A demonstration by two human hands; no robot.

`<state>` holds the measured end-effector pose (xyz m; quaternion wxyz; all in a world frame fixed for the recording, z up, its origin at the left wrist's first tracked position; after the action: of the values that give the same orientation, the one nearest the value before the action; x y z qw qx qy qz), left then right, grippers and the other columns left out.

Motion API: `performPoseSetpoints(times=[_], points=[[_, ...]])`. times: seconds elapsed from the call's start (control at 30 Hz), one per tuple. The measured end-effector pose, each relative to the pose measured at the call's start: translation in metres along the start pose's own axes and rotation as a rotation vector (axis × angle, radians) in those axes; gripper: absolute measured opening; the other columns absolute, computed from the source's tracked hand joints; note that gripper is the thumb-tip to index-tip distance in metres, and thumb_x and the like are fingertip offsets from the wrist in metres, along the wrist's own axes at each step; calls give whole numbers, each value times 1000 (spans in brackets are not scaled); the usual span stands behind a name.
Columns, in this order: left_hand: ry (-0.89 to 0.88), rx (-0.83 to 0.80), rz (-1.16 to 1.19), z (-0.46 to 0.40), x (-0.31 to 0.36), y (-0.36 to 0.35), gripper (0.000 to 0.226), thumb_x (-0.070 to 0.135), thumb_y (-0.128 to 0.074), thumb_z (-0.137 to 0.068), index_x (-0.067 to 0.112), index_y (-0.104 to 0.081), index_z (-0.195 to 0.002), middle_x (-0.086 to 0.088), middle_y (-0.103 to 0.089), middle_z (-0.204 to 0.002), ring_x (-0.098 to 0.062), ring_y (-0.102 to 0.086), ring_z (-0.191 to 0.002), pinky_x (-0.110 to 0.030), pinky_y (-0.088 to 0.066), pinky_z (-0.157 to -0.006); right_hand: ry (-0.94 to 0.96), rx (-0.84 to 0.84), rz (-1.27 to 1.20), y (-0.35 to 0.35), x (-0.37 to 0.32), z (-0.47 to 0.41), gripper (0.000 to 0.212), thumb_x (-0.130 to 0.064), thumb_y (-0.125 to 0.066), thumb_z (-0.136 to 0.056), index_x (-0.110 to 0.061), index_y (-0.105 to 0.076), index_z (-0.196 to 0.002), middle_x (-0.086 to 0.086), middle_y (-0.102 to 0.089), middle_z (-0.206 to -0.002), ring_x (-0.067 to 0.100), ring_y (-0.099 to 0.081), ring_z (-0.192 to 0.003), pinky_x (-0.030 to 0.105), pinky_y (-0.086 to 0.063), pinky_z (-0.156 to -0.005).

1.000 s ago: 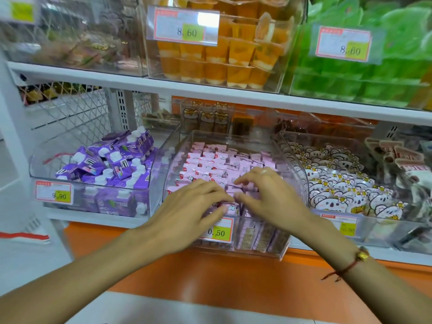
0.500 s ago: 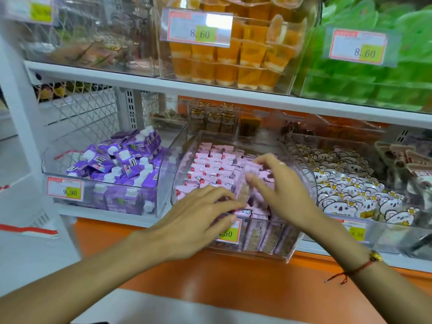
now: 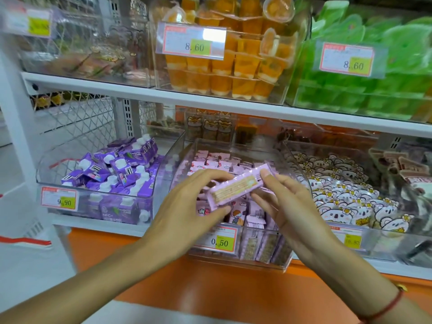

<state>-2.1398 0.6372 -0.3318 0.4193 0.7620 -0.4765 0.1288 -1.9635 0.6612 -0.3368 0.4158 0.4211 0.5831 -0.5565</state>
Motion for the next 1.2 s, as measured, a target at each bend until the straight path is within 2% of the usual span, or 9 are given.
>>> performPoseSetpoints(times=[0.1, 0.27, 0.43, 0.5, 0.63, 0.77, 0.87, 1.0, 1.2], points=[[191, 41, 243, -1, -6, 3, 33, 33, -73, -77, 34, -65, -108, 18, -70, -98, -1, -64, -91, -14, -51, -75, -33, -42, 32, -1, -1, -2, 41, -38, -60, -86, -7, -61, -112, 5, -74, -96, 15, -71, -92, 24, -57, -81], [727, 54, 820, 1, -16, -9, 43, 48, -67, -65, 11, -72, -86, 3, -75, -83, -14, -73, -80, -20, -56, -57, -31, -141, 155, -4, 0, -1, 42, -52, -59, -81, -33, -54, -118, -9, -62, -117, 10, -64, -105, 29, -52, -92], [791, -11, 858, 0, -16, -12, 63, 62, -65, -55, 15, -68, -96, -7, -75, -87, -11, -72, -70, -23, -55, -52, 78, -148, 202, -11, -2, 0, 46, -46, -66, -72, -19, -65, -110, -1, -74, -95, 9, -67, -92, 24, -55, -83], [750, -48, 856, -2, -15, -10, 73, 65, -63, -52, 16, -64, -105, -7, -75, -89, -8, -69, -67, -22, -54, -53, 101, -116, 250, -9, -3, -1, 46, -48, -66, -71, -15, -67, -103, -3, -74, -94, 6, -68, -88, 20, -55, -78], [569, -9, 666, -7, -11, 0, 37, 46, -65, -73, 17, -70, -95, 2, -74, -83, -8, -68, -69, -17, -53, -58, 186, -191, 463, -5, -6, 0, 37, -39, -72, -68, -16, -67, -97, -2, -73, -93, 8, -68, -84, 22, -54, -74], [366, -99, 483, -21, 2, 1, 20, 38, -63, -82, 31, -68, -100, 9, -72, -92, -5, -68, -80, -17, -55, -67, 337, -222, 649, -6, -6, 3, 39, -39, -68, -74, -25, -60, -110, -8, -70, -100, 10, -64, -97, 35, -49, -90], [325, -110, 347, -35, -7, -4, 33, 35, -62, -86, 29, -53, -117, 14, -61, -104, 2, -62, -87, -19, -55, -74, 471, -153, 765, -2, -11, 1, 35, -42, -60, -81, -30, -58, -114, -13, -66, -102, 5, -61, -97, 29, -48, -88], [187, -178, -158, -45, -21, -20, 24, 28, -49, -96, 25, -48, -120, 9, -53, -119, -8, -51, -103, -28, -43, -88, 430, 19, 513, 16, -18, -9, 24, -30, -62, -85, -25, -48, -103, 2, -64, -103, 9, -65, -95, 18, -51, -80], [-156, -419, -641, -26, -23, -50, 53, 58, -26, -95, 30, -48, -134, 13, -44, -140, -8, -29, -131, -28, -14, -110, 408, 42, 552, 21, -17, -18, 26, -28, -68, -83, -21, -48, -100, 0, -62, -104, 12, -63, -102, 22, -49, -74]])
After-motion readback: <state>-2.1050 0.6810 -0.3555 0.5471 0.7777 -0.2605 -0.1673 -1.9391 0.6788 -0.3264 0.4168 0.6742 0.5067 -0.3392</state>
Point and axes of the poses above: each hand's wrist, its own z-axis away from the middle knuckle, its own y-axis out of the back of the hand, x = y × z, the point moved 4 cm from there along -z, towards the middle knuckle
